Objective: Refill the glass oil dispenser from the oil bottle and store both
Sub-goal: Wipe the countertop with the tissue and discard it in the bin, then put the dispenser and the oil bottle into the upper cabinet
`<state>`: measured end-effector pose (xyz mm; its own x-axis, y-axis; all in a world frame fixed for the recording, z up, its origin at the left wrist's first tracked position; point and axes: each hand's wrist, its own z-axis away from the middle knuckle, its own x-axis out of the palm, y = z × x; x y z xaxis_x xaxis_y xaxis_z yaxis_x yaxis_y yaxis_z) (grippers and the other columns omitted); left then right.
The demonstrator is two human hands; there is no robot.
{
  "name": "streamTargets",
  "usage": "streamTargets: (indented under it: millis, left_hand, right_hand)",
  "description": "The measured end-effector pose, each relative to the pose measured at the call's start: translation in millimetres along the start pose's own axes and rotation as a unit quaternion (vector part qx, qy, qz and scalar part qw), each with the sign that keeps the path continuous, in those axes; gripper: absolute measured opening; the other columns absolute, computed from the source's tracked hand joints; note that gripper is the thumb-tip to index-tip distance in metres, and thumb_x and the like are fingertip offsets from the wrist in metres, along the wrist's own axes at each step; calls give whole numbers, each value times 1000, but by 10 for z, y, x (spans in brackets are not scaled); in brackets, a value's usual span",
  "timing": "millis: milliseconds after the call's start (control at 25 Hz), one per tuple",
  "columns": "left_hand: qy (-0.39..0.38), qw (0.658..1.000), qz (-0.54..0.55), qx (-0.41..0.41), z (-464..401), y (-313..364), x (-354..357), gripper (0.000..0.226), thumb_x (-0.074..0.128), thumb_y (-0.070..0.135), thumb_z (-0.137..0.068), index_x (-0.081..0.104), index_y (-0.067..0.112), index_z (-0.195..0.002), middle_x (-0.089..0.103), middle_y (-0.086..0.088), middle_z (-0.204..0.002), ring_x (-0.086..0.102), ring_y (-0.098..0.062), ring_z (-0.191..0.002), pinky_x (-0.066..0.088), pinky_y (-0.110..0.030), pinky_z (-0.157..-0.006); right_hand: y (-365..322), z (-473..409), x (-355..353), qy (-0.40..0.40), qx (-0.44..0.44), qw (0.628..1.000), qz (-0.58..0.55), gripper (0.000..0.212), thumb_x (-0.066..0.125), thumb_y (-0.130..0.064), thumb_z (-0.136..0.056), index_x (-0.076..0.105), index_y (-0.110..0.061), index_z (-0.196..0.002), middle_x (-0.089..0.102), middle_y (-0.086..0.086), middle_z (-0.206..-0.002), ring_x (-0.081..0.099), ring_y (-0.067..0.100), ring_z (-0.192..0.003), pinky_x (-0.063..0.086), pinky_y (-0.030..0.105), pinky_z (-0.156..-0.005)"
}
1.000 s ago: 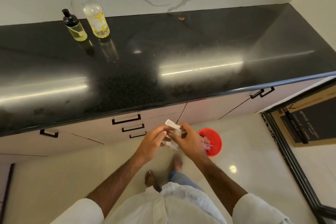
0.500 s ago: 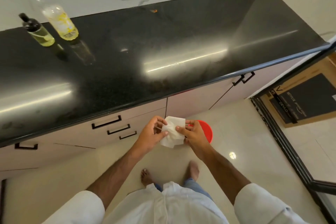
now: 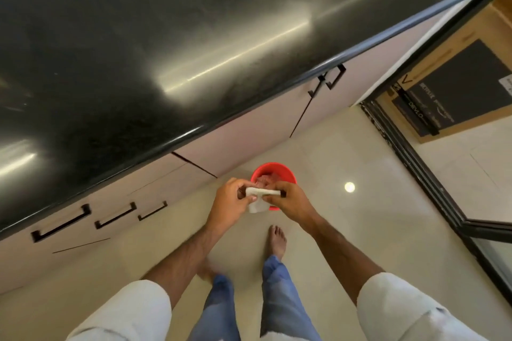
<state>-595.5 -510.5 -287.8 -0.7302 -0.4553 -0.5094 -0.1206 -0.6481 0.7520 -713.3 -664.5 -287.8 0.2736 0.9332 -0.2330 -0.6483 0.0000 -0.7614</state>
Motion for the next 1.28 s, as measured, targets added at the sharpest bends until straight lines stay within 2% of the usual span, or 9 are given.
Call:
streamTargets:
  millis: [120,200,280,400,560,720,840,1000,1280]
  left_hand:
    - [-10,999,-25,-22,-415,-220,504,15,82,12,-80,75,14,-93,56,0,-92,56,-5,-76,41,-9,-72]
    - [-33,996,29,-83,-645,-344,800,12,80,16,-84,73,15,-93,64,-2,-94,60,-8,-78,42,-8,-68]
    - [-47,985,89,-138,-875,-484,1102,9,77,18,-88,68,18,-89,73,-5,-91,68,-18,-80,47,-21,-65]
    - [-23,967,146,-206,-1167,-760,1494,14,74,14,-89,63,21,-86,77,-16,-96,75,-32,-76,50,-26,-51]
    - [32,947,167,-271,-1496,-1145,1905,14,73,6,-89,62,15,-85,75,-19,-85,69,-16,-48,53,-24,-43]
    - [43,919,241,-308,-1781,-1435,2192,7,63,13,-95,61,20,-95,73,-15,-97,74,-25,-70,60,-33,-60]
    - [-8,971,88,-221,-1773,-1561,2226,22,64,20,-93,62,19,-114,67,-3,-119,65,-25,-108,50,-33,-90]
    - [-41,978,-205,-10,-1561,-1543,2022,43,68,17,-89,58,14,-130,60,-10,-131,57,-33,-120,48,-43,-96]
    - [-67,904,-408,112,-1131,-841,1337,69,69,38,-87,47,13,-147,41,-12,-157,39,-34,-145,35,-59,-113]
  right_hand:
    - [467,-341,-168,30,53,995,-85,33,78,-4,-89,59,-15,-65,58,-17,-59,55,-3,-57,45,19,-59]
    - [784,-561,-206,45,86,979,-181,11,79,-9,-88,71,-4,-93,75,4,-90,72,18,-85,58,35,-78]
    - [1076,-783,-213,69,130,954,-262,30,76,-9,-91,67,2,-118,75,19,-110,75,29,-96,63,42,-82]
    - [1511,-1140,-125,115,165,938,-283,22,71,-1,-94,65,3,-114,74,20,-101,76,20,-76,62,30,-61]
    - [1991,-1658,119,157,208,919,-296,17,71,5,-91,65,1,-106,69,29,-109,73,40,-94,64,37,-68]
    - [2320,-2066,221,158,236,909,-304,29,57,6,-92,60,7,-121,66,25,-114,70,41,-104,63,31,-68]
    - [2424,-2104,249,127,253,912,-296,28,59,-1,-94,60,1,-121,68,18,-100,68,30,-87,60,37,-77]
    - [2363,-1864,195,79,169,982,13,44,64,-22,-95,55,-13,-137,67,9,-130,66,28,-112,55,42,-97]
    - [1446,-1147,-124,36,-5,943,330,72,60,-43,-97,33,-17,-158,39,7,-162,44,35,-140,43,43,-110]
